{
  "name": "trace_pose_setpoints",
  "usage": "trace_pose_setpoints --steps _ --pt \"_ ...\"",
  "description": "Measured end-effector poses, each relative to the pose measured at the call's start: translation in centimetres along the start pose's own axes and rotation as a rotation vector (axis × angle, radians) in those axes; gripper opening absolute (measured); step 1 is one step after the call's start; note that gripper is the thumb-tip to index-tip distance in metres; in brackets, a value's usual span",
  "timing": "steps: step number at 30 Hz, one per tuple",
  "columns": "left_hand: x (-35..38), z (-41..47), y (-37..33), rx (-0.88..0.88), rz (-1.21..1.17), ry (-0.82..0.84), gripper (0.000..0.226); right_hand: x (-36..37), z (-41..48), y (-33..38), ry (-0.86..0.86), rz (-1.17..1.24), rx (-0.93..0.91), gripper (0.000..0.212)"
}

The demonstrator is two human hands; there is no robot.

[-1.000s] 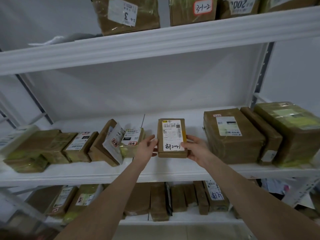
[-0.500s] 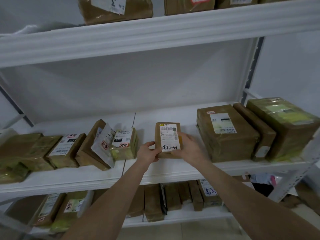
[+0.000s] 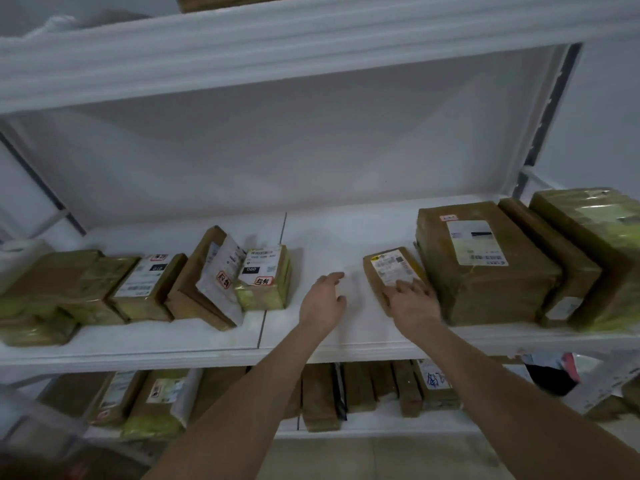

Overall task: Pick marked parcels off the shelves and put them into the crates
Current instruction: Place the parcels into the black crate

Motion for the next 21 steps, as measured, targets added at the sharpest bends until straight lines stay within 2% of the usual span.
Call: trace_pose_setpoints --steps 3,5,7,10,14,17,19,21 --pt "-3.8 -0.5 2.8 -0.006 0.131 -0.185 0.049 -0.7 1.3 1.9 -0.023 0.01 0.005 0.056" --pt "-6.3 -0.8 4.9 -0.047 0.189 -0.283 0.048 -1.0 2.0 5.7 -0.05 0.093 -0.115 0.062" --pt "-8.3 -0.8 7.4 -0.105 0.199 -0.337 0.048 -1.1 2.0 10.6 -0.029 0.288 -0.235 0.066" --pt "-9.4 -0.5 10.9 -0.21 0.18 -0.3 0.048 0.5 2.0 17.5 0.106 0.6 -0.304 0.069" --pt "-8.6 0.1 13.6 -0.319 0.157 -0.173 0.05 2.9 3.1 21.7 0.22 0.939 -0.236 0.085" --pt "-7.5 0.5 14.6 -0.391 0.138 -0.082 0.042 1.7 2.9 21.7 0.2 1.09 -0.183 0.063" --pt "-7.4 0.5 14.7 -0.408 0.118 -0.094 0.036 1.4 3.2 20.3 0.183 1.117 -0.113 0.044" --pt "-7.1 0.4 14.4 -0.425 0.037 -0.096 0.033 1.2 3.5 18.2 0.161 1.141 -0.036 0.034"
Point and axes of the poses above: each hand's wrist, its own z-axis towards the middle knuckle, its own x-axis out of the palm, y = z × x, the point moved 10 cm from there along z, towards the middle knuckle, and after that the axes turned 12 degrees about z, right-handed, at the moved point
